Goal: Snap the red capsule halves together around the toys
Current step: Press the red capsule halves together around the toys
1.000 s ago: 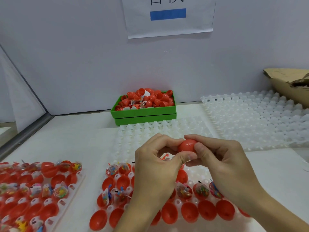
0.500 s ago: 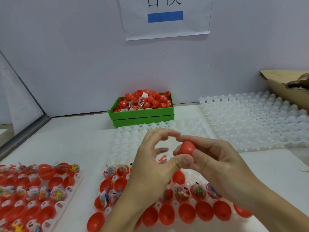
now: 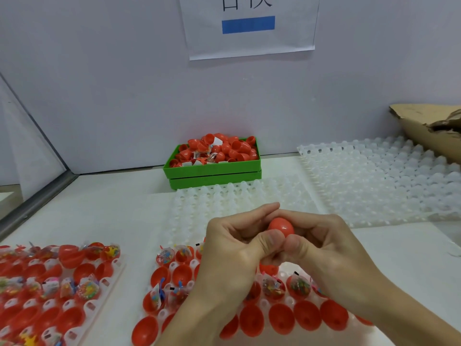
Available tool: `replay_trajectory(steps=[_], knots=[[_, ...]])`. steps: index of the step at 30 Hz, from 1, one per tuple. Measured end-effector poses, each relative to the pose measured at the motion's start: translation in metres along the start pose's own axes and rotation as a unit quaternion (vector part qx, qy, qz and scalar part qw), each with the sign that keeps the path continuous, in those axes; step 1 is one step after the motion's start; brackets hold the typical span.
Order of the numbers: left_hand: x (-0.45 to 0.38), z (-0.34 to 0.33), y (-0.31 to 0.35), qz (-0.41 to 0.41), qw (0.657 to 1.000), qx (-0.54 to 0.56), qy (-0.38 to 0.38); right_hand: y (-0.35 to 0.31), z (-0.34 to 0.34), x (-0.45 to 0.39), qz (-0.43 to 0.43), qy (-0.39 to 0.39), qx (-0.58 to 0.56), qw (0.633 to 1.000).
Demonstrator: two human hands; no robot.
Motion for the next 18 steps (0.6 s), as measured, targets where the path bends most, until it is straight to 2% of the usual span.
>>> replay_trajectory(steps=[10, 14, 18], knots=[[0.001, 0.001, 0.005, -0.026, 0.999, -0.005, -0.037, -0.007, -0.002, 0.001, 0.023, -0.008, 0.024, 0.999], [-0.001, 0.005, 0.003, -0.038, 0.995, -0.023, -0.086, -0.009, 0.002, 0.002, 0.029, 0.015, 0.037, 0.999], [-0.001, 0.01, 0.002, -0.051, 0.992, -0.041, -0.11, -0.011, 0.005, 0.004, 0.019, -0.006, 0.067, 0.998]])
Point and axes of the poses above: each hand's wrist, its own x-axis away from the middle knuckle, its own z-axis out of the back of the hand, y = z × x, the point moved 2 cm from there along -x, towards the middle knuckle, and after that the axes turned 15 degrees about -y, right-handed, at the moved point
